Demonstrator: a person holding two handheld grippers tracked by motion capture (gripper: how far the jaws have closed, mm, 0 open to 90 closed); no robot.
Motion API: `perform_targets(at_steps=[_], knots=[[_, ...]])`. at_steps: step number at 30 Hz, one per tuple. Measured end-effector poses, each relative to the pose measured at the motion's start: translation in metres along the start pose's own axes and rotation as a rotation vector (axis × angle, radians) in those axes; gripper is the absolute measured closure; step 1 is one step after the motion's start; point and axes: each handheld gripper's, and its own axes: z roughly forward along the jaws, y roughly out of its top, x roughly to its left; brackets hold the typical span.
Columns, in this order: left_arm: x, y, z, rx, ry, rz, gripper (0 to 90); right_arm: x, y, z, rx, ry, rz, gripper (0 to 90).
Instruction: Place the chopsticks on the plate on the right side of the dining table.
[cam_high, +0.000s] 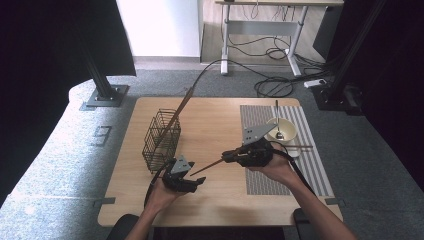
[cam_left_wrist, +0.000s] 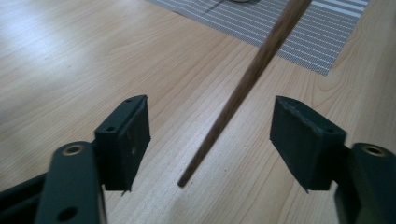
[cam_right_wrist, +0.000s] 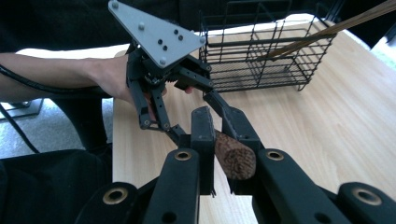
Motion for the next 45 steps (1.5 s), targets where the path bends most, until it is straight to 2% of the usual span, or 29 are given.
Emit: perform_targets(at_steps=[11,20,24,27,30,32,33,36,38,43,45], knots=[[-0.004,0.003,-0.003,-0.02,-0.023,0.034,55.0,0.001,-0.005,0.013,0.018,0.031,0.01,82.3],[-0.009,0.003,-0.004,-0.02,-0.057,0.096,76.8,-0.005,-0.011,0.018,0.027,0.042,0.052,82.2],[-0.01,0.003,-0.004,-0.013,-0.07,0.129,80.1,-0.01,-0.013,0.019,0.022,0.058,0.079,81.8],[-0.012,0.004,-0.004,-0.014,-0.088,0.156,82.3,-0.013,-0.013,0.019,0.014,0.05,0.092,79.1],[-0.014,0.005,-0.005,-0.021,-0.115,0.176,84.9,-0.017,-0.013,0.019,0.009,0.024,0.106,73.8],[-0.014,0.006,-0.006,-0.026,-0.137,0.16,85.8,-0.019,-0.013,0.018,0.017,-0.012,0.106,68.2],[-0.014,0.006,-0.006,-0.024,-0.143,0.155,86.0,-0.018,-0.012,0.017,0.031,-0.049,0.093,63.9],[-0.01,0.005,-0.006,-0.012,-0.158,0.134,86.0,-0.017,-0.011,0.014,0.047,-0.108,0.073,51.4],[-0.008,0.004,-0.005,0.002,-0.163,0.124,85.9,-0.017,-0.009,0.01,0.06,-0.164,0.054,42.9],[-0.007,0.003,-0.002,0.047,-0.167,0.113,86.0,-0.012,0.001,0.003,0.055,-0.23,0.018,26.3],[-0.007,0.002,0.001,0.065,-0.166,0.11,85.9,-0.007,0.007,0.002,0.065,-0.247,-0.003,23.4]])
